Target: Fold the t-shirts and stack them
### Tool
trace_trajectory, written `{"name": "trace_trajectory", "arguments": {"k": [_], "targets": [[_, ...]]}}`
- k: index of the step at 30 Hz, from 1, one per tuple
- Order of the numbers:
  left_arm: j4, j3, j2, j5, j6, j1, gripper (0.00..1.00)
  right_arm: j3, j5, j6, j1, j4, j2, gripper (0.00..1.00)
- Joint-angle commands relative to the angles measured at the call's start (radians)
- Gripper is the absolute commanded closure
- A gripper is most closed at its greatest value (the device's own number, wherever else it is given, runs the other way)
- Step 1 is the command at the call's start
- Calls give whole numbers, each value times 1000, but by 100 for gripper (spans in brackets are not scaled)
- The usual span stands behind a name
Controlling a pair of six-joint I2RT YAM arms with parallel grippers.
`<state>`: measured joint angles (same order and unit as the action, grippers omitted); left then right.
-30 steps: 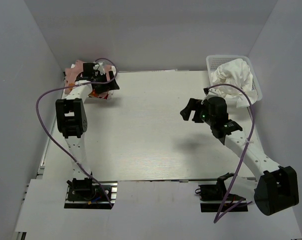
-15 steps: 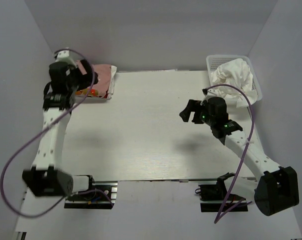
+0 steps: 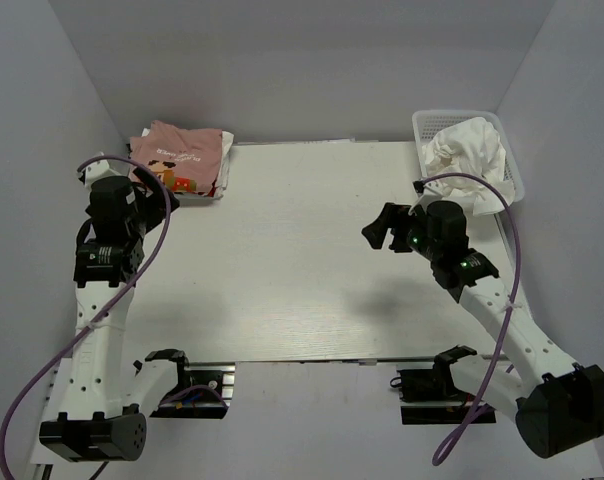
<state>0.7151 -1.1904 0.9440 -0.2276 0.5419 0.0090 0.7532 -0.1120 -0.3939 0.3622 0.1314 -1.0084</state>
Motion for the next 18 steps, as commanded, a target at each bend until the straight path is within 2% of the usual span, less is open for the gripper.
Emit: {"name": "trace_trajectory", "arguments": {"k": [1, 18], "targets": [[24, 2, -1, 14, 20, -6, 0, -8, -15, -10, 0, 1, 48, 9], [-28, -19, 137, 14, 20, 3, 0, 21, 54, 18, 1, -65, -10, 9]]}}
